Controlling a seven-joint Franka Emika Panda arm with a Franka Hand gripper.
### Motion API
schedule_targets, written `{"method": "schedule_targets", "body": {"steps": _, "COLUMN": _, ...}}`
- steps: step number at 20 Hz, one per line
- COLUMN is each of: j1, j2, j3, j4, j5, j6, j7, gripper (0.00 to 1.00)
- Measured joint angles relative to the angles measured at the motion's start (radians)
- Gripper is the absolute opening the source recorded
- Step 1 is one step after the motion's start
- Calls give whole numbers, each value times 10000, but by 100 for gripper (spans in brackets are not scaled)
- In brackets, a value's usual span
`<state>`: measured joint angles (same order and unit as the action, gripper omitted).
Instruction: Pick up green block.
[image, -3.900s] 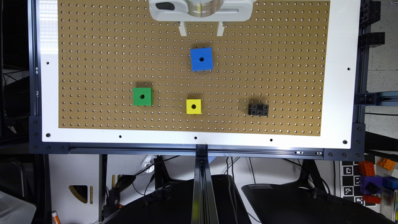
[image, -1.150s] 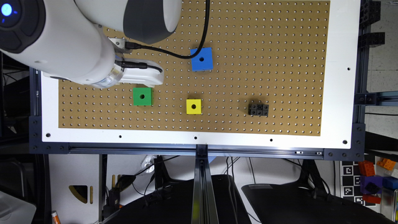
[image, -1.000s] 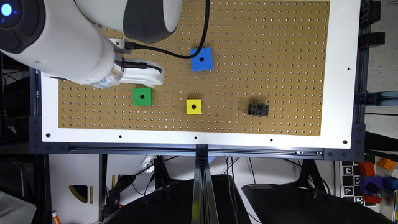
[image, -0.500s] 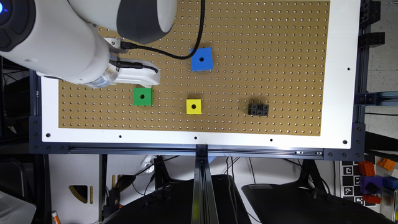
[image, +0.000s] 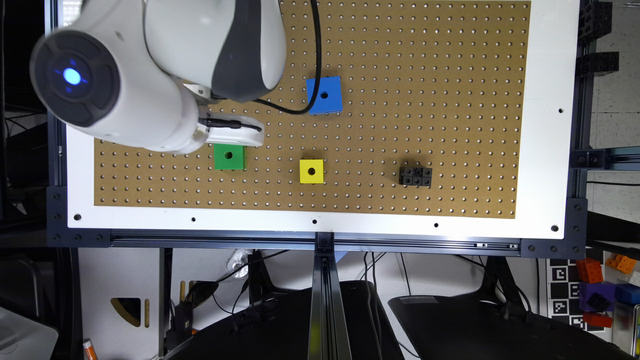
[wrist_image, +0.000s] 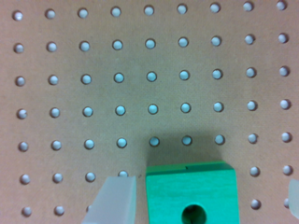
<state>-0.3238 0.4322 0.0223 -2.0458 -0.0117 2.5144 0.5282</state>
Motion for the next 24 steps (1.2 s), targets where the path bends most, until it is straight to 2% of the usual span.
{"method": "schedule_targets", "body": {"steps": 3, "j1": 3, "j2": 230, "j3": 4, "j4": 155, "j5": -2, "j6": 101, "j7": 0, "gripper": 100}}
{"method": "schedule_targets", "body": {"steps": 10, "j1": 45, "j2": 283, "j3": 115, "j4": 434, "j5": -2, "j6": 82, "j7": 0, "gripper": 100}}
{"method": "schedule_targets", "body": {"steps": 14, "j1": 45, "j2": 449, "j3": 121, "j4": 478, "j5": -2, "j6": 128, "j7": 0, "gripper": 100}}
{"method": "schedule_targets", "body": {"steps": 17, "j1": 44, "j2": 832, "j3": 119, "j4": 566, "j5": -7, "j6": 384, "j7": 0, "gripper": 100}}
{"method": "schedule_targets", "body": {"steps": 20, "j1": 33, "j2": 1022, "j3": 119, "j4": 778, "j5": -8, "j6": 373, "j7": 0, "gripper": 100}}
{"method": "schedule_targets", "body": {"steps": 24, "j1": -10, "j2": 1096, "j3": 113, "j4": 864, "j5": -11, "j6": 373, "j7": 0, "gripper": 100}}
